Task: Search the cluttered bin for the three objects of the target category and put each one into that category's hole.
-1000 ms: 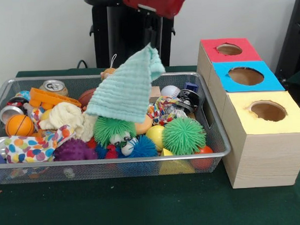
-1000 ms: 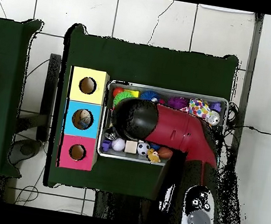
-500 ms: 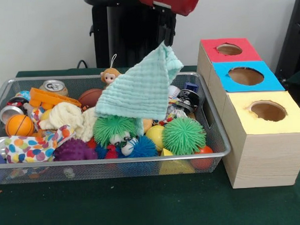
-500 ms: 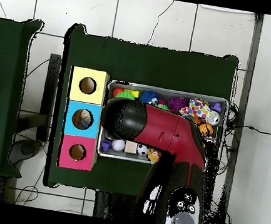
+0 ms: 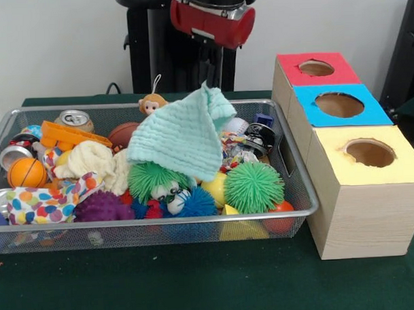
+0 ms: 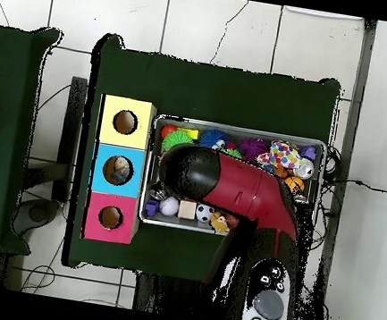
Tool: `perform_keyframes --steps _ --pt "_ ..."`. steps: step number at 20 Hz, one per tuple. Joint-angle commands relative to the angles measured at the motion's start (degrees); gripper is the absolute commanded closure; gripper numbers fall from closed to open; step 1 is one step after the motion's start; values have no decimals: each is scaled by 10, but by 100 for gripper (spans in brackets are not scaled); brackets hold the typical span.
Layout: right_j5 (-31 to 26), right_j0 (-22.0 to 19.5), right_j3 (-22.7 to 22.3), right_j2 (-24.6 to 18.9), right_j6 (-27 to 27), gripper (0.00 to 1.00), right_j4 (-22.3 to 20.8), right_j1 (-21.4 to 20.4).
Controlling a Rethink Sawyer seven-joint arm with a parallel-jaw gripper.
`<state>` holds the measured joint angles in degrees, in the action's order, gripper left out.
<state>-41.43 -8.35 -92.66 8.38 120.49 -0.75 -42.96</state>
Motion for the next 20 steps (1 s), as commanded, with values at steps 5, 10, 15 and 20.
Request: perform_keyframes --steps 5,10,15,20 --pt "20 -9 3 7 112 100 27 47" --pt "35 -6 -9 14 120 100 32 43" --pt "23 3 5 17 125 100 38 44" --pt "21 0 8 16 113 100 39 43"
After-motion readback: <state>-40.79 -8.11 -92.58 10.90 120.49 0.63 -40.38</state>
